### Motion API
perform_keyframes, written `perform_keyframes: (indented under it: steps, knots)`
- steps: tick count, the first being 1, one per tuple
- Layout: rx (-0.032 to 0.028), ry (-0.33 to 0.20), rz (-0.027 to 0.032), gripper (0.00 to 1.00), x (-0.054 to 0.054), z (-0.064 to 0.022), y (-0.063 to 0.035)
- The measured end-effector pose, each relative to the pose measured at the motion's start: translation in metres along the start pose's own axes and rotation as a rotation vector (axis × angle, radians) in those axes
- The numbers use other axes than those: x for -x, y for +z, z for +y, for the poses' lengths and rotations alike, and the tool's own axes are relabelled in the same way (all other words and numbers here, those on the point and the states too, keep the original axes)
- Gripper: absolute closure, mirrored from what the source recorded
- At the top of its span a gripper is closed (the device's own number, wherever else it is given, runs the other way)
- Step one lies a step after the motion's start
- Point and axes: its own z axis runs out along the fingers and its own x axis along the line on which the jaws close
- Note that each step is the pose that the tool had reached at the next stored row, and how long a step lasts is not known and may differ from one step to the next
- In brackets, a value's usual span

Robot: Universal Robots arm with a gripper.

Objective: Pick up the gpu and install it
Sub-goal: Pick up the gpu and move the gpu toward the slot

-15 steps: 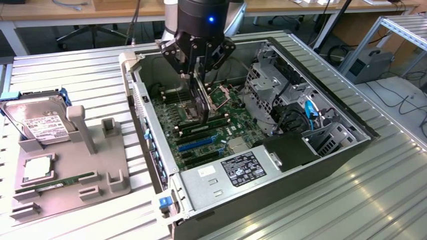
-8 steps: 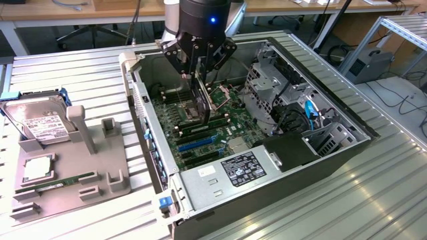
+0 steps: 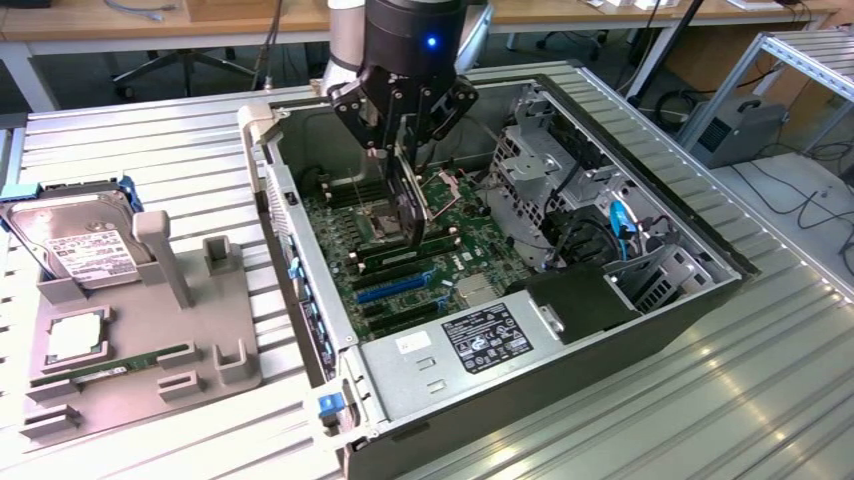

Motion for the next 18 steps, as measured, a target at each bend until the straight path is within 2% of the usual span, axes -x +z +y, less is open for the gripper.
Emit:
perform_keyframes:
  steps: [18]
  knots:
    - [0.0, 0.0, 0.0, 0.73, 0.0093, 0.0007, 0.0034]
